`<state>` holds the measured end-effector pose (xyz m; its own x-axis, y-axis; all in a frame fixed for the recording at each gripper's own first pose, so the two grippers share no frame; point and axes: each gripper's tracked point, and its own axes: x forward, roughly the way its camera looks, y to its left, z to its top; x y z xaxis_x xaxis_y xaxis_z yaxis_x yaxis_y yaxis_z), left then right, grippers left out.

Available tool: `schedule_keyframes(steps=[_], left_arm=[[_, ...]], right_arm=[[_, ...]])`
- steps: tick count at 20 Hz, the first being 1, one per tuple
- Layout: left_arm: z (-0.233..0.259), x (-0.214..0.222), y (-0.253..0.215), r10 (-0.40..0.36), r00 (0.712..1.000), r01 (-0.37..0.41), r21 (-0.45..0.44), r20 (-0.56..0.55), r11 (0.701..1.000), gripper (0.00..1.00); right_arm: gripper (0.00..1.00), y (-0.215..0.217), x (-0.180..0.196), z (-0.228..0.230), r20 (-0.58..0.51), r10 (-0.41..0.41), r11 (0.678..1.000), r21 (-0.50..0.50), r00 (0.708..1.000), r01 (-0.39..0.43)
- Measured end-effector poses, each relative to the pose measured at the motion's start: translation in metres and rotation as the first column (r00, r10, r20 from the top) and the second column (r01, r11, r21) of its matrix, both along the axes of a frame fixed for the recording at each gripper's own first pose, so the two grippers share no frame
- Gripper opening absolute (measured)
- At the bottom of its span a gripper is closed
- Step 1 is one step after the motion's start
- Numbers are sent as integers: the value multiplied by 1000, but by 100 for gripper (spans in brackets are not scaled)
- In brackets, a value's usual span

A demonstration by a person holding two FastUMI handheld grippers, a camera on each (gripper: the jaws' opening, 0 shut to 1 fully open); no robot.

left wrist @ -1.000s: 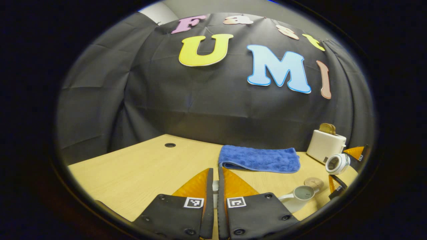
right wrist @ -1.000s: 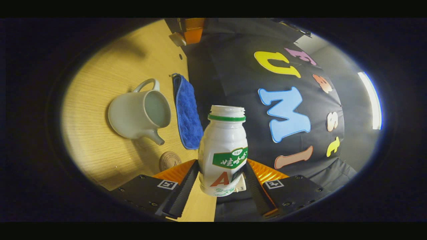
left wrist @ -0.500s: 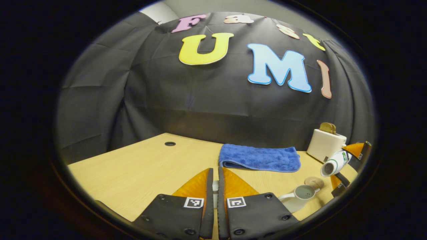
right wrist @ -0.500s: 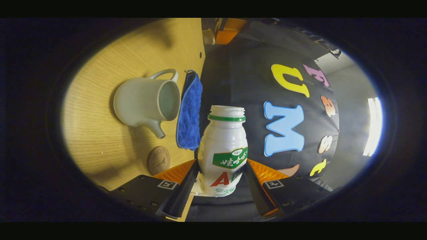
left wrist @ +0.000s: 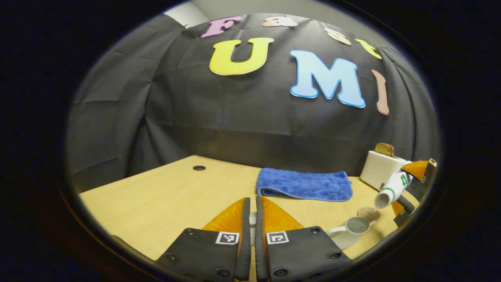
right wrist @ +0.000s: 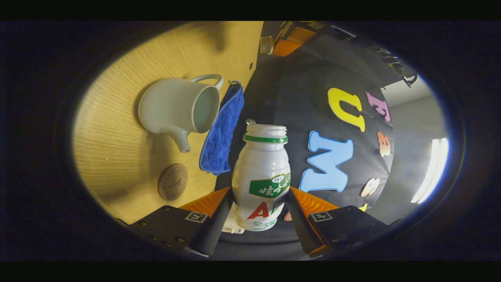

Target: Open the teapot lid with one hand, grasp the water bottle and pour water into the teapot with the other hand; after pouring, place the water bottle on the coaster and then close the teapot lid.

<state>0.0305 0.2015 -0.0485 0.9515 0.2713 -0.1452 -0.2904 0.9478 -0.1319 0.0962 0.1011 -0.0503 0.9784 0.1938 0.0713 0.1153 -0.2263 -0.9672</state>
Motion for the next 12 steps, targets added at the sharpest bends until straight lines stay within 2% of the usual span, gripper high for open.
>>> schedule_keyframes(steps=[2, 3, 4, 11, 12], left_arm=[[-1, 0, 0, -1, 1000, 1, 0, -2, 1000, 11], [-1, 1, 0, -1, 1000, 1, 0, -3, 1000, 15], [-1, 1, 0, -1, 1000, 1, -1, -3, 1000, 11], [-3, 0, -2, -11, 1000, 11, -5, -8, 1000, 11], [-3, 0, -2, -11, 1000, 11, -4, -9, 1000, 15]], right_arm=[[79, -1, 1, 2, 4, 3, 1000, -9, 1000, -3], [80, 0, 1, 2, 6, 5, 1000, -12, 1000, -4], [80, 0, 1, 2, 9, 5, 1000, -14, 1000, -5], [80, 0, 3, 5, 39, 12, 999, -39, 999, -10], [79, 0, 3, 5, 41, 12, 999, -44, 999, -11]])
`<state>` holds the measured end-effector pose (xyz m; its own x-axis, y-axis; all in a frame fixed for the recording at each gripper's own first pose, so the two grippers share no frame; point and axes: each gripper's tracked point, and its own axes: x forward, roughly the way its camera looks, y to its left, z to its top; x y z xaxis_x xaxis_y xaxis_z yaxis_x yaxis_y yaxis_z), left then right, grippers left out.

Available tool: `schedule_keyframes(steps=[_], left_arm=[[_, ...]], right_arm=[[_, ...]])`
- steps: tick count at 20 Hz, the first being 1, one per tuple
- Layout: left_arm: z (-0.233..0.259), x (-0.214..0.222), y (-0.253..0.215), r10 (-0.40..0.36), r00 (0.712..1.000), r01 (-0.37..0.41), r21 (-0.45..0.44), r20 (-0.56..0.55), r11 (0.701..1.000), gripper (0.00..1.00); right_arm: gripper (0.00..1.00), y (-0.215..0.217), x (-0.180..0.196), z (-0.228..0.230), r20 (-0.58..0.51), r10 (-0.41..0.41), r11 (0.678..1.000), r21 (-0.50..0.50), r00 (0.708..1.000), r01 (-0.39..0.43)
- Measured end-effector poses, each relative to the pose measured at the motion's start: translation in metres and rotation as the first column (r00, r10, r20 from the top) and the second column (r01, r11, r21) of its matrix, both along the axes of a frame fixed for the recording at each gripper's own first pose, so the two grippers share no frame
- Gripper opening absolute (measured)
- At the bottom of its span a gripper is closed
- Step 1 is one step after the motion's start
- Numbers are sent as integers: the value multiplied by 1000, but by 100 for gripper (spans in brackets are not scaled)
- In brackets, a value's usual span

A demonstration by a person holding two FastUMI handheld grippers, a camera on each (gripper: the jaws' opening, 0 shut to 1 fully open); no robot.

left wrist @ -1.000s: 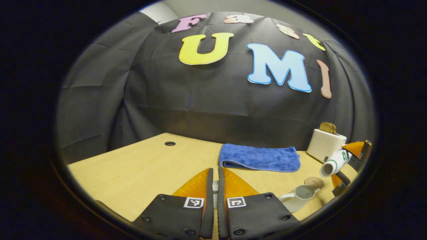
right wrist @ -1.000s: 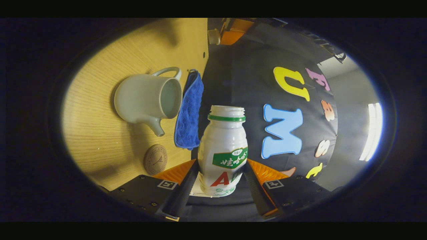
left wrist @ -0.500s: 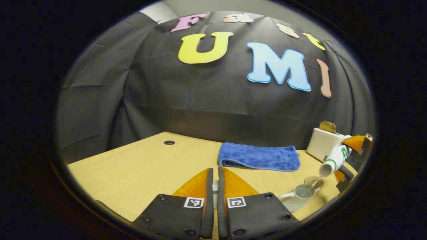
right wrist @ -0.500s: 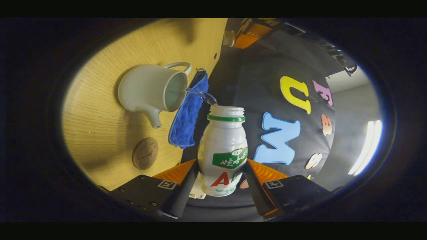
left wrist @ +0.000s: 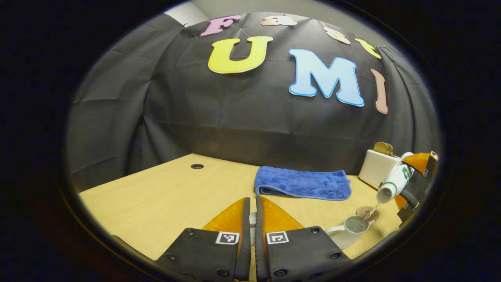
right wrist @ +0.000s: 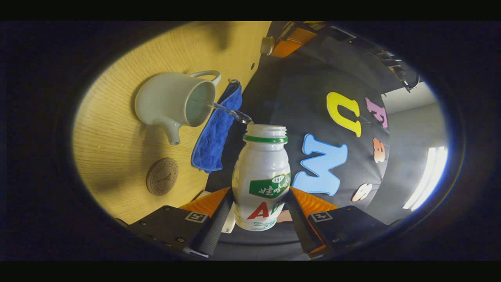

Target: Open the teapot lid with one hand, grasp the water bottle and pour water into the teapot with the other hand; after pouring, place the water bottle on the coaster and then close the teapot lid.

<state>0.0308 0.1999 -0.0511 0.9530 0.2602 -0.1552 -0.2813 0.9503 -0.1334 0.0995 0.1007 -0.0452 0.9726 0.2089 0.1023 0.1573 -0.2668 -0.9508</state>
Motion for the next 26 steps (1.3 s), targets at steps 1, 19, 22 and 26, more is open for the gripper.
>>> schedule_keyframes(steps=[1, 19, 22, 26], left_arm=[[-1, 0, 0, 0, 1000, 0, 0, 0, 1000, 11], [-2, 1, -1, -9, 1000, 9, -5, -7, 1000, 11], [-2, 1, -2, -11, 1000, 11, -7, -8, 1000, 11], [-3, 2, -3, -13, 1000, 13, -10, -7, 1000, 11]], right_arm=[[80, -2, 2, 1, 1, 0, 1000, -4, 1000, 0], [80, 0, 3, 1, 34, 26, 997, -69, 999, -24], [79, 1, 3, 1, 38, 34, 996, -82, 999, -31], [79, 3, 3, 3, 47, 49, 994, -104, 998, -43]])
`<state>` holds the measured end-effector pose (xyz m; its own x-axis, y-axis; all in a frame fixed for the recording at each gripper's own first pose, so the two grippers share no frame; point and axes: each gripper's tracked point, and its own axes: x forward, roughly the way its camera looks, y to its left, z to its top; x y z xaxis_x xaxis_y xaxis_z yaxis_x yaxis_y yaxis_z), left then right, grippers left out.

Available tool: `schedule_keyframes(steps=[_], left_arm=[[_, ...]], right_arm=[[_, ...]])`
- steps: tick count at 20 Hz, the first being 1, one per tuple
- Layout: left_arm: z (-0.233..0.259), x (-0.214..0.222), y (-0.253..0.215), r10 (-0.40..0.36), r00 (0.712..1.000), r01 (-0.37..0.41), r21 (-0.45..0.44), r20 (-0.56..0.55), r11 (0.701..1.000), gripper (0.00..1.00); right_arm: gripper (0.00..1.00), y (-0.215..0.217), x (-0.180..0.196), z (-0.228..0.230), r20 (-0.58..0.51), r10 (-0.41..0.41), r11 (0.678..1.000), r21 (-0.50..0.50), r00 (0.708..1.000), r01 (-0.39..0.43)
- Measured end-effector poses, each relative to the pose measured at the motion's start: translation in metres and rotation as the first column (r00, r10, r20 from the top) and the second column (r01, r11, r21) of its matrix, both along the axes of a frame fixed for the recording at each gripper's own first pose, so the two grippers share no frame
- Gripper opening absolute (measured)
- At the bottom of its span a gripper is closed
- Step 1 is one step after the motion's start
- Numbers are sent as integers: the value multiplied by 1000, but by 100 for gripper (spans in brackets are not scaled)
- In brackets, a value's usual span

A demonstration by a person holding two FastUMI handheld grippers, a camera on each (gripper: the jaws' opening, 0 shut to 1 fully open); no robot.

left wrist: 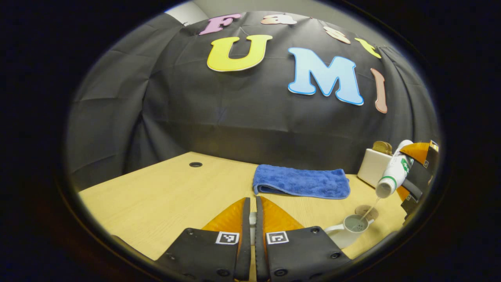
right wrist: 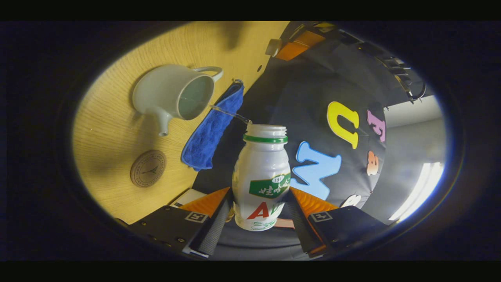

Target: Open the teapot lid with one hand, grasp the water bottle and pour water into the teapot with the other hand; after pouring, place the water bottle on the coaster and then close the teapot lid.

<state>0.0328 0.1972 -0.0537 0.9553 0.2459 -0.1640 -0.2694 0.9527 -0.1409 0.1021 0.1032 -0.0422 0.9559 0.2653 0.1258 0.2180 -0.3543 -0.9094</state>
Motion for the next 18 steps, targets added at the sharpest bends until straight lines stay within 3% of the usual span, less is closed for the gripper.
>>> schedule_keyframes(steps=[4, 17, 18], left_arm=[[1, 0, 0, -3, 1000, 3, -5, 0, 1000, 15], [1, -1, -1, -2, 1000, 2, -19, 2, 1000, 11], [2, -1, -1, -3, 1000, 3, -20, 1, 1000, 15]], right_arm=[[80, 1, 1, 2, 9, 12, 1000, -23, 1000, -12], [80, 5, 3, 8, 34, 43, 994, -100, 999, -39], [80, 5, 3, 9, 35, 44, 994, -104, 998, -40]])
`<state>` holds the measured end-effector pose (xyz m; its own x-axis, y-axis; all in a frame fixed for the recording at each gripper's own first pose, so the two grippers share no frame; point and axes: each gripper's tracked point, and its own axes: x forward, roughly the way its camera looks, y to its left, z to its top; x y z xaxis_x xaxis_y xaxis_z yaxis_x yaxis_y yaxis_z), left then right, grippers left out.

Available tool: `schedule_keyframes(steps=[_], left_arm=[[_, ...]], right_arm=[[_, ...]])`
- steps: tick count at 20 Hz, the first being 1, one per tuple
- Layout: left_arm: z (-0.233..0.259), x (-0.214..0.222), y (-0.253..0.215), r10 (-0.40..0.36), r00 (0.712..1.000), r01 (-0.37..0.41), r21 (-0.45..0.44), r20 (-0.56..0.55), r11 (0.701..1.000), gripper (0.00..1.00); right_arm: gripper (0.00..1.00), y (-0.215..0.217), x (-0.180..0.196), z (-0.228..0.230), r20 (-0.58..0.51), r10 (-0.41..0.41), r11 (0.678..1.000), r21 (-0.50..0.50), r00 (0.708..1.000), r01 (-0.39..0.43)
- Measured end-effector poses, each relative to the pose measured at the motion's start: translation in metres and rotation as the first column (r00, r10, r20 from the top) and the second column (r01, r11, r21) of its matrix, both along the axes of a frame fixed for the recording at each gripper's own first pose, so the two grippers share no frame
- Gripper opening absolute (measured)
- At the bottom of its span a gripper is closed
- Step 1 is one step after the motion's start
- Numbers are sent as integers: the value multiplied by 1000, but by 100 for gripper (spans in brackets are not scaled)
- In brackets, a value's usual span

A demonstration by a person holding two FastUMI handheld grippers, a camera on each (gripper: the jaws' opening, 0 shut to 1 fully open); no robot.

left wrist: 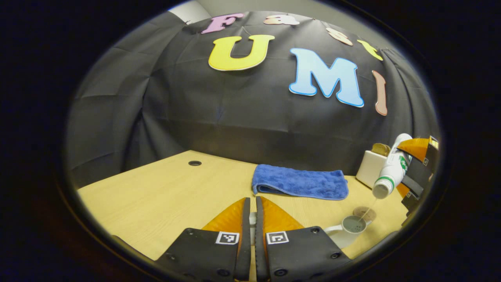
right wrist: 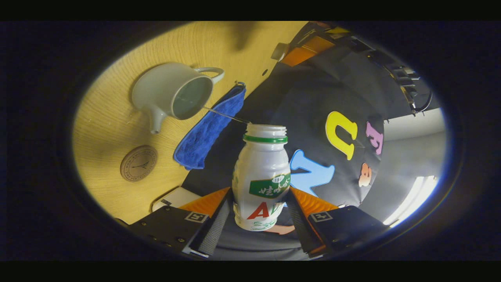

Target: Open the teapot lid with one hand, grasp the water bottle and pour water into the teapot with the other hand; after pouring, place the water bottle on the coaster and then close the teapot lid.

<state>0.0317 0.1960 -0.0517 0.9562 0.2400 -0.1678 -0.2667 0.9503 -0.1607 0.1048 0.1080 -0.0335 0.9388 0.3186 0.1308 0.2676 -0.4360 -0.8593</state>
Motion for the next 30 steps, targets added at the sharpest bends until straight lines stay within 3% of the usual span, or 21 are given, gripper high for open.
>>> schedule_keyframes(steps=[3, 12, 13, 15, 23, 24, 25, 26, 29, 30], left_arm=[[-1, 0, -1, -2, 1000, 2, 0, -2, 1000, 11], [1, 0, 0, 3, 1000, -3, -6, 1, 1000, 11], [1, -1, 0, 2, 1000, -2, -8, 0, 1000, 15], [0, 0, 0, 2, 1000, -2, -9, -2, 1000, 11], [0, -1, 0, 2, 1000, -2, -11, -4, 1000, 15], [1, -1, 0, 2, 1000, -2, -12, -4, 1000, 11], [1, -1, 0, 2, 1000, -3, -12, -4, 1000, 15], [1, -1, 0, 2, 1000, -2, -13, -4, 1000, 11], [-1, -1, -1, 1, 1000, -1, -16, -5, 1000, 15], [1, -1, 0, 1, 1000, -2, -18, -4, 1000, 11]], right_arm=[[80, 1, 1, 2, 6, 7, 1000, -17, 1000, -7], [80, 6, 1, 5, 24, 37, 997, -68, 999, -35], [79, 6, 2, 6, 26, 40, 997, -74, 999, -38], [80, 6, 2, 7, 28, 44, 995, -85, 999, -42], [80, 9, 1, 9, 36, 70, 988, -137, 997, -65], [80, 9, 2, 9, 37, 74, 988, -142, 997, -68], [80, 9, 2, 10, 39, 74, 987, -145, 996, -68], [80, 9, 4, 11, 41, 75, 987, -148, 996, -69], [79, 6, 6, 10, 32, 67, 991, -119, 997, -62], [79, 4, 8, 9, 14, 59, 994, -90, 998, -57]])
